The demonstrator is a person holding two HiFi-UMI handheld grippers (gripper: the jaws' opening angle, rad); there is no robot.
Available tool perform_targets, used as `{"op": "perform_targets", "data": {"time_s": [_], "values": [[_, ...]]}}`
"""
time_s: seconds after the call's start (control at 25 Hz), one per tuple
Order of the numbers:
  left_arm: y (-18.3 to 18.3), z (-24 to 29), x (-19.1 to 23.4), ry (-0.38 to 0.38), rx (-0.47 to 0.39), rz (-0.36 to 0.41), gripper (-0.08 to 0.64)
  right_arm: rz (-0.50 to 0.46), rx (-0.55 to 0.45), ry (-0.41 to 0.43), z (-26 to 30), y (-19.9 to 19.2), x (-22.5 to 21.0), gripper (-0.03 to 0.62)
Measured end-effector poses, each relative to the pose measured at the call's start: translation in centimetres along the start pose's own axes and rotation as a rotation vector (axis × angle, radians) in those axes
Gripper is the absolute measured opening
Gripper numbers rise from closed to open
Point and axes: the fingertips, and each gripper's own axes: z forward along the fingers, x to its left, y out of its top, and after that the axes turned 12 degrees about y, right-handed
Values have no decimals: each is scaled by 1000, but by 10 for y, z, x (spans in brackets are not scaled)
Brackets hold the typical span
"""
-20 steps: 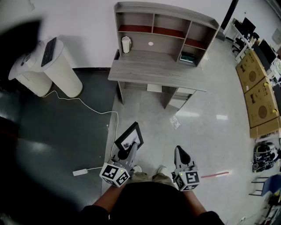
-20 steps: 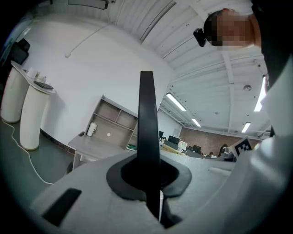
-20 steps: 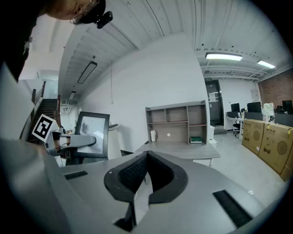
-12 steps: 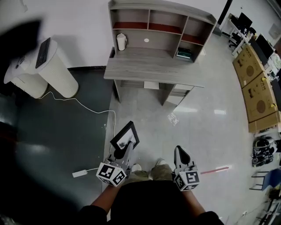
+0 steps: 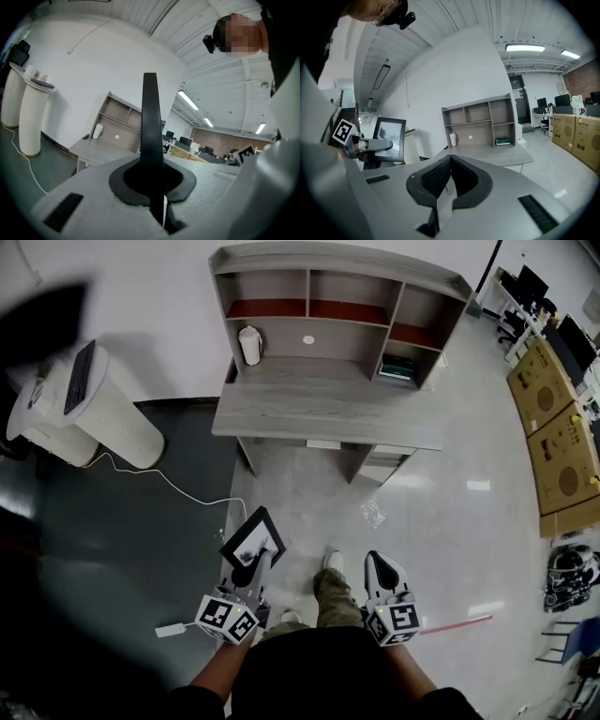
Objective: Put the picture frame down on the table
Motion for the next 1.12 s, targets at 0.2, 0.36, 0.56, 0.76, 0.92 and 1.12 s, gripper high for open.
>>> {"op": "perform_targets", "data": {"time_s": [0.2, 0.36, 0.56, 0.76, 0.92, 1.12], "values": [[16, 78, -9, 24, 13, 22, 25, -8, -34, 95, 52, 32, -60, 12], [33, 137, -23, 39, 7, 13, 25, -2, -19, 134, 83, 48, -106, 11], [23, 202, -28, 32, 53, 8, 26, 26, 34, 144, 121, 57, -153, 12], [-2, 264, -11, 12, 157, -38, 26, 49, 73, 181, 166, 62, -169, 11], [-15, 324, 9, -36, 228, -107, 26, 72, 96, 141, 206, 63, -196, 12], [-32, 411, 47, -86, 364, -252, 26, 114, 133, 30, 261, 77, -238, 11]]}}
